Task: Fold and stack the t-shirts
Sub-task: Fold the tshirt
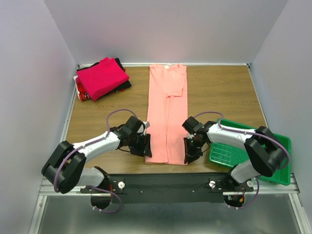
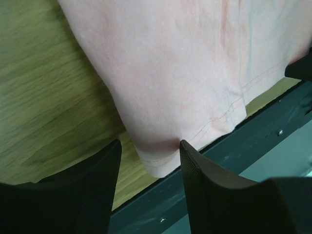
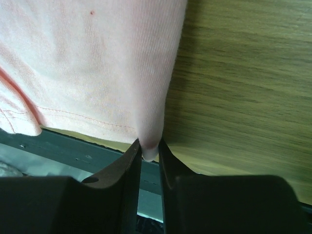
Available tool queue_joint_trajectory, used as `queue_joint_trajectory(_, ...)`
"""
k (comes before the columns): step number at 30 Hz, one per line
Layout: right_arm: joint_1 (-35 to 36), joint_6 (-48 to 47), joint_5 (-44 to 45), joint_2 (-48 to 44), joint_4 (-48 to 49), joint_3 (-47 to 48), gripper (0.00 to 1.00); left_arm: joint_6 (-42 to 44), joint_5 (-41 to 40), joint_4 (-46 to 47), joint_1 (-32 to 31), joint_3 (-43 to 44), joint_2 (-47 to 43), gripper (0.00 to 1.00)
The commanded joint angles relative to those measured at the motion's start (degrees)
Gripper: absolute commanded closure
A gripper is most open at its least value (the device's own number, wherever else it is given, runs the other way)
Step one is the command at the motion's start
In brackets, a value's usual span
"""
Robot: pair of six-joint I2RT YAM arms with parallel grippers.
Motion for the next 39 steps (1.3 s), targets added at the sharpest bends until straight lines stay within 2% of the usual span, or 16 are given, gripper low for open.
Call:
queue_joint_trajectory(1, 0.6, 0.7, 1.8, -0.5, -0.1, -1.3, 0.73, -1.8, 2.1, 1.5, -1.6, -1.6, 0.4, 0.41)
queue_joint_trajectory(6, 0.6, 1.1, 2.1, -1.0, -0.1, -1.6, 0.74, -2.8, 2.5, 2.3, -2.5, -2.6, 0.4, 0.47)
queue_joint_trajectory(9, 0.6, 1.1, 2.1, -0.9, -0.1, -1.7, 0.76, -3.0, 2.4, 3.0, -2.6, -2.9, 0.7, 0.58)
queue_joint_trajectory(11, 0.6, 1.0, 2.1, -0.8, -0.1, -1.6, 0.82, -3.1, 2.5, 3.3, -2.7, -3.0, 0.7, 0.62)
queue_joint_trajectory(12, 0.5, 1.0, 2.1, -0.7, -0.1, -1.6, 0.91, -3.2, 2.5, 3.6, -2.6, -3.0, 0.8, 0.68)
queue_joint_trajectory(14, 0.6, 1.0, 2.1, -0.7, -0.2, -1.5, 0.98, -3.2, 2.7, 4.3, -2.7, -3.0, 0.6, 0.7)
queue_joint_trajectory(16, 0.5, 0.9, 2.2, -0.9, -0.3, -1.4, 1.0, -3.1, 2.6, 4.5, -2.7, -2.9, 0.7, 0.76)
queue_joint_trajectory(17, 0.7, 1.1, 2.1, -1.1, -0.4, -1.3, 1.0, -3.2, 2.5, 4.5, -2.8, -2.9, 0.8, 0.85)
queue_joint_trajectory(20, 0.6, 1.3, 1.9, -1.4, -1.2, -0.6, 1.0, -3.5, 2.3, 4.6, -2.8, -3.2, 0.5, 1.0)
queue_joint_trajectory(29, 0.6, 4.0, 5.0, -5.6, -6.5, 3.7, 1.0, -5.8, 0.9, 2.3, -2.8, -0.4, -2.5, 1.0)
queue_joint_trajectory(39, 0.5, 3.3, 14.4, -3.4, -14.3, 17.3, 1.0, -2.2, -6.3, -4.7, -2.7, 12.7, 0.2, 1.0)
